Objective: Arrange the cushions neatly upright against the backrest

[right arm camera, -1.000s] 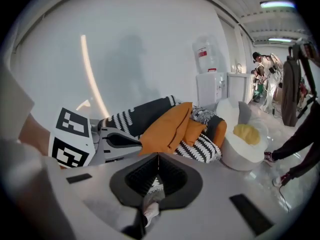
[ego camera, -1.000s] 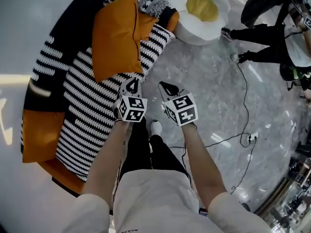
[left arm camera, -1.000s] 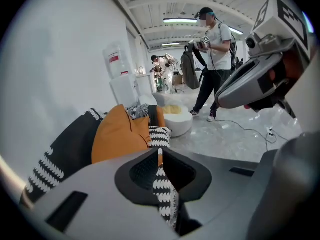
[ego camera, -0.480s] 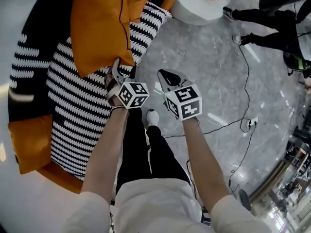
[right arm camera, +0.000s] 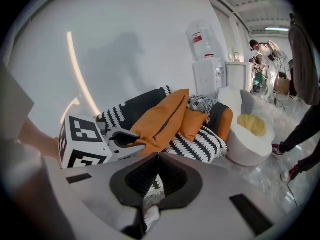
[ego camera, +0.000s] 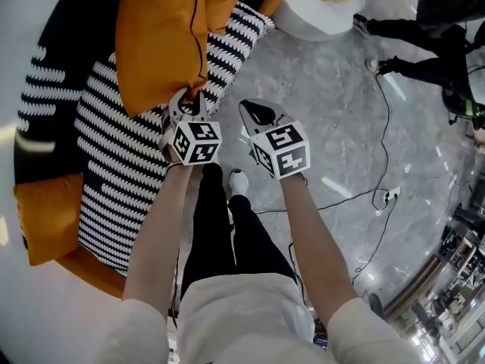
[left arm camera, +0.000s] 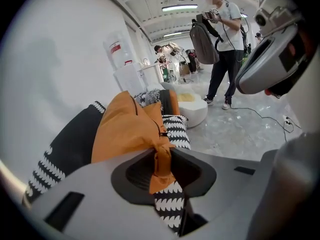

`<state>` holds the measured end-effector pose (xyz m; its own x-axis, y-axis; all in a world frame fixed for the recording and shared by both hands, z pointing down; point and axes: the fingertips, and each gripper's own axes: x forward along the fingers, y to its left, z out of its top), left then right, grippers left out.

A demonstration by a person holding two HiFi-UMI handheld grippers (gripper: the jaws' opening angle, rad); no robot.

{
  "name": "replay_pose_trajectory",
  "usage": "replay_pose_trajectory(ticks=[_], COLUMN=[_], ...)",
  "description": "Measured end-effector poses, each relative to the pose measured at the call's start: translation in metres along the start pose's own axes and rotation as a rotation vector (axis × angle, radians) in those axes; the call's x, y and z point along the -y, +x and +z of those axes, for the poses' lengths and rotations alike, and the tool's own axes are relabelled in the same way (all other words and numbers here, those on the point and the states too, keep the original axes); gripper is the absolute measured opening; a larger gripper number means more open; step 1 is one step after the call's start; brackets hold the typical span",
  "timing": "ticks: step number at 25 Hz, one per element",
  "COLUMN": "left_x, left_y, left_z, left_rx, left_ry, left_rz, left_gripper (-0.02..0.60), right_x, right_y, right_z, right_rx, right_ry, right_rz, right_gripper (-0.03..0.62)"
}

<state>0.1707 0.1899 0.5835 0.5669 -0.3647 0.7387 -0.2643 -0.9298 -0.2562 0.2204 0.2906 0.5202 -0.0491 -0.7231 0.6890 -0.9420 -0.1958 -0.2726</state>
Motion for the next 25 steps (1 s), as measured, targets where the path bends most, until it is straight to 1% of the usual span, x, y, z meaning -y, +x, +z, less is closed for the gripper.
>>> replay_pose_trajectory(ticks=[5, 7, 10, 13, 15, 18, 22, 25], left_x=[-0.027, -0.043, -0.075, -0.098, -0.115, -0.152, -0.197, -0.228], left_y=[-0.023, -0.034, -0.05, -0.063, -0.073, -0.089, -0.097, -0.104], left_z=[0.007, 0.008, 0.007, 0.004, 0.0, -0.007, -0.029, -0.042], left_rx=[-0.005, -0.015, -0.014, -0.011, -0.002, 0.026, 0.051, 0.064], left_ry=[-0.126, -0.157, -0.207, -0.23, -0.26, -0.366, -0.496, -0.564], left_rz=[-0.048, -0.064, -0.066, -0.067, -0.061, -0.048, -0.026, 0.021], left_gripper=[0.089, 0.085, 0.077, 0.077, 0.077, 0.072, 0.069, 0.067], right_x=[-0.016, -0.027, -0.045, -0.05, -0.053, -0.058, -0.055, -0.047], right_y=[0.011, 0.019, 0.035, 0.05, 0.061, 0.082, 0.125, 0.155], right_z=[0.031, 0.05, 0.084, 0.115, 0.135, 0.17, 0.205, 0.236], right_rx=[0.007, 0.001, -0.008, -0.012, -0.022, -0.038, -0.066, -0.069], right_ry=[-0.064, -0.102, -0.184, -0.246, -0.278, -0.339, -0.476, -0.575], right_rz=[0.068, 0.106, 0.154, 0.179, 0.187, 0.189, 0.19, 0.204], right_gripper=[0.023, 0.023, 0.023, 0.023, 0.023, 0.023, 0.025, 0.025])
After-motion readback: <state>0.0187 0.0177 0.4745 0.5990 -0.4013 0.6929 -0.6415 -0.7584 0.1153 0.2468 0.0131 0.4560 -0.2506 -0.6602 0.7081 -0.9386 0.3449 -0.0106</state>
